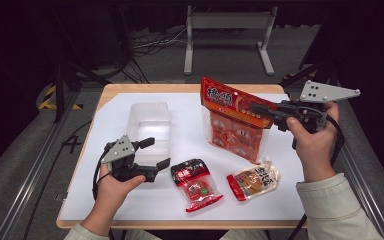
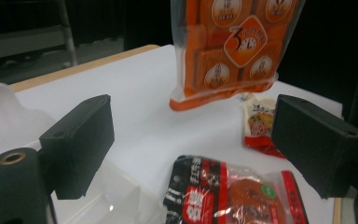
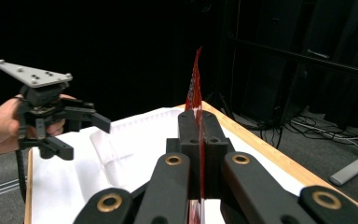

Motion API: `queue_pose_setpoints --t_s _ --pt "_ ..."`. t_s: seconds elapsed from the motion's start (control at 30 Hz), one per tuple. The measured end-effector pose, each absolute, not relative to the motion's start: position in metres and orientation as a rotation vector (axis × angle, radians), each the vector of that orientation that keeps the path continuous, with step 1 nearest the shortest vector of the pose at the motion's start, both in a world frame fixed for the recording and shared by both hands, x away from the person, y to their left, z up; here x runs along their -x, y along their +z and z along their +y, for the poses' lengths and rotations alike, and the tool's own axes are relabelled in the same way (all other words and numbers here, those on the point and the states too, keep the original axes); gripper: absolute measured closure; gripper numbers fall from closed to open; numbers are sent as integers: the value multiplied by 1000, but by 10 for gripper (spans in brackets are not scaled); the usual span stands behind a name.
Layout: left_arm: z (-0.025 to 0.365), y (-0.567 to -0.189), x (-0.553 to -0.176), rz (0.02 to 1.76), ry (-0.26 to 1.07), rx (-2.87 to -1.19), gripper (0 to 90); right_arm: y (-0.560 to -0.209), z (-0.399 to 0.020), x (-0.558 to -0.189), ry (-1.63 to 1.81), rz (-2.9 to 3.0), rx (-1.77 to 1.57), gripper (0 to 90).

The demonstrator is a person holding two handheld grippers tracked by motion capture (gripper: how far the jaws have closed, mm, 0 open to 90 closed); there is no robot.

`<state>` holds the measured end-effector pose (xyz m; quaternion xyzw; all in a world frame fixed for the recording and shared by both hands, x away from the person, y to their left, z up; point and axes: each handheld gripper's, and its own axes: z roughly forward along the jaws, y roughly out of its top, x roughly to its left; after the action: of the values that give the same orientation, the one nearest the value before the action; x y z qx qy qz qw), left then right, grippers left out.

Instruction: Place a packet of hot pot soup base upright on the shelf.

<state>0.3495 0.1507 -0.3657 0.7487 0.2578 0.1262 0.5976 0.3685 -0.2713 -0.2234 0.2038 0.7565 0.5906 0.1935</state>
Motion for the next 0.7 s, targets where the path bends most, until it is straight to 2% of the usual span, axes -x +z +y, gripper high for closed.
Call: queue_pose_setpoints --t_s 0.6,0.7 --pt "121 -356 -385 511 239 -1709 116 -226 -263 -367 1726 2142 -494 900" --pt "119 -355 -387 507 226 -1701 135 -226 -261 -366 1742 2145 -474 900"
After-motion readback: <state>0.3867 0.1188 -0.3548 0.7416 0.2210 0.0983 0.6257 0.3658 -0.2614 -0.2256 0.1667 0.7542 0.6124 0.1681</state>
